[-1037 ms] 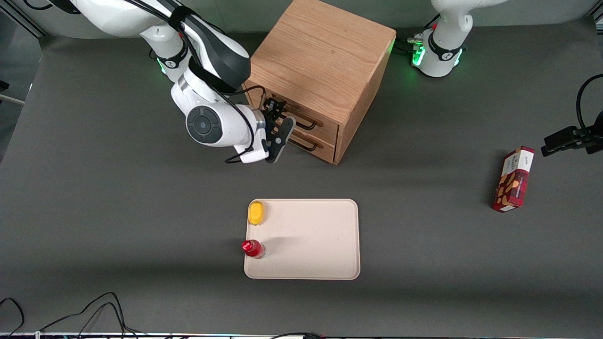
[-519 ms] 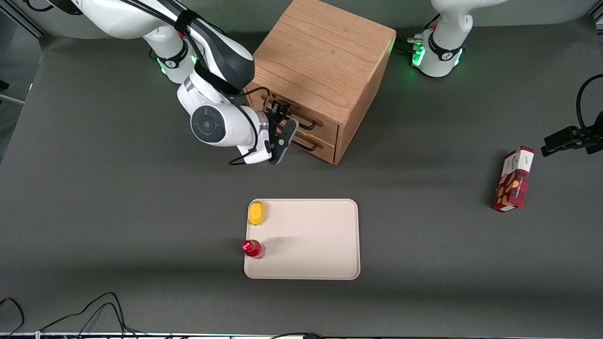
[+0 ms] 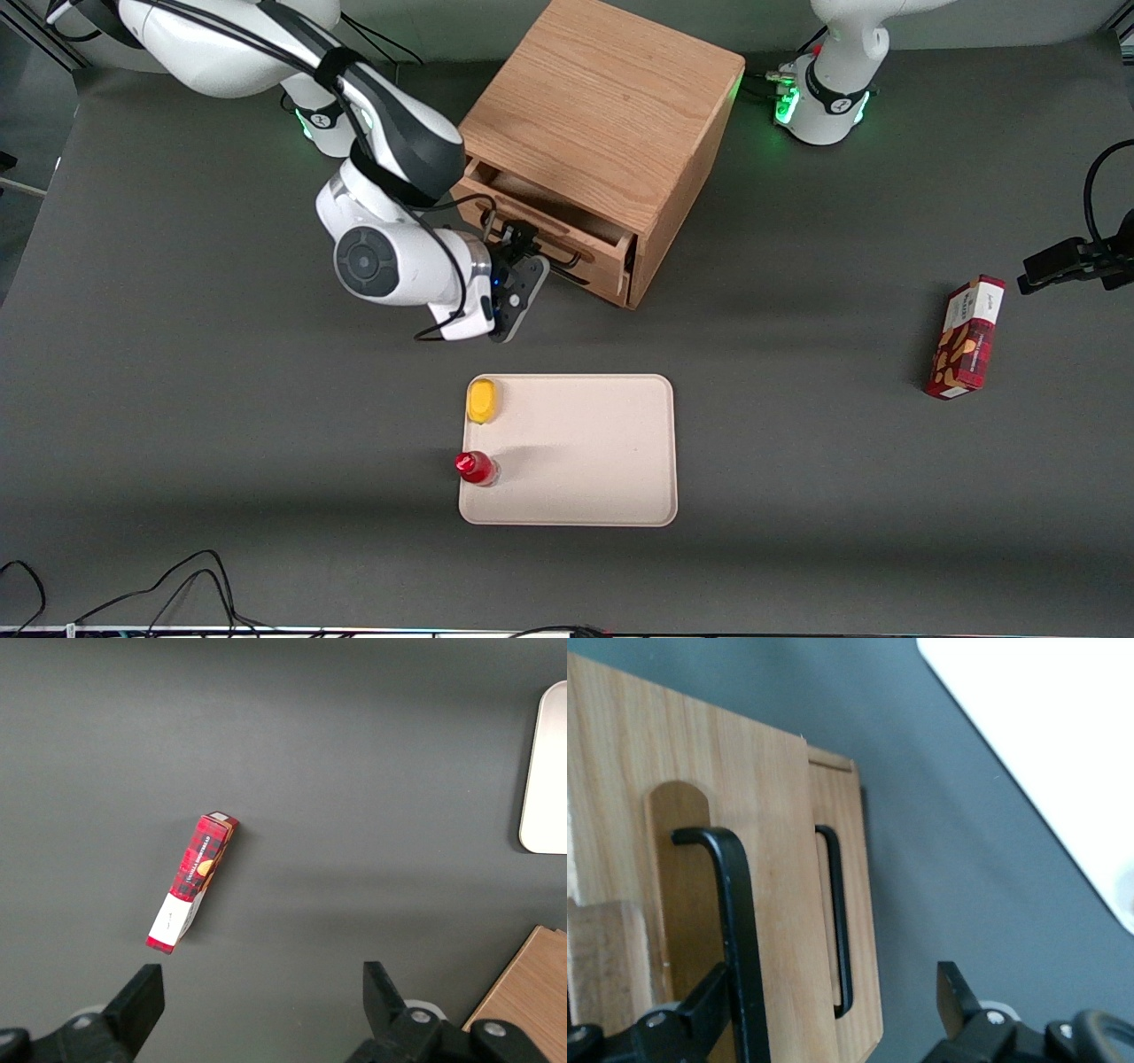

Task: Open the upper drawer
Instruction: 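Pull the upper drawer outward by its handle with the right gripper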

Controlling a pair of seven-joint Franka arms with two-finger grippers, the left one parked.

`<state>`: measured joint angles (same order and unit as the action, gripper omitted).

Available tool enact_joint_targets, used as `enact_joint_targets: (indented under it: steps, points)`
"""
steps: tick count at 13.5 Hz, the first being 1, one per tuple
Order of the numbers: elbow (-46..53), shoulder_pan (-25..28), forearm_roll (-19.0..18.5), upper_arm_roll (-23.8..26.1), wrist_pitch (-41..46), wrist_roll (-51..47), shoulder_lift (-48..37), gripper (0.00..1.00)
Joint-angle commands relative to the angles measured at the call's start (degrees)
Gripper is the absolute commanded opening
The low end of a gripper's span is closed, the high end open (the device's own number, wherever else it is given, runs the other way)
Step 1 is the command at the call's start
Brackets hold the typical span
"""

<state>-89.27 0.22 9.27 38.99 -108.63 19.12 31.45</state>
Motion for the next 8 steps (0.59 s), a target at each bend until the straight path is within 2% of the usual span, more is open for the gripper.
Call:
enact_joint_targets:
  steps: [1,4,8]
  points:
    - [5.0,0.3,-1.4,-1.3,1.7,0.7,3.1,1.0]
    - [8.6,0.2,-4.6,-1.7,4.0,0.7,5.6,1.0]
    - [13.6,0.3,-6.4,-3.6,6.2,0.7,8.6,1.0]
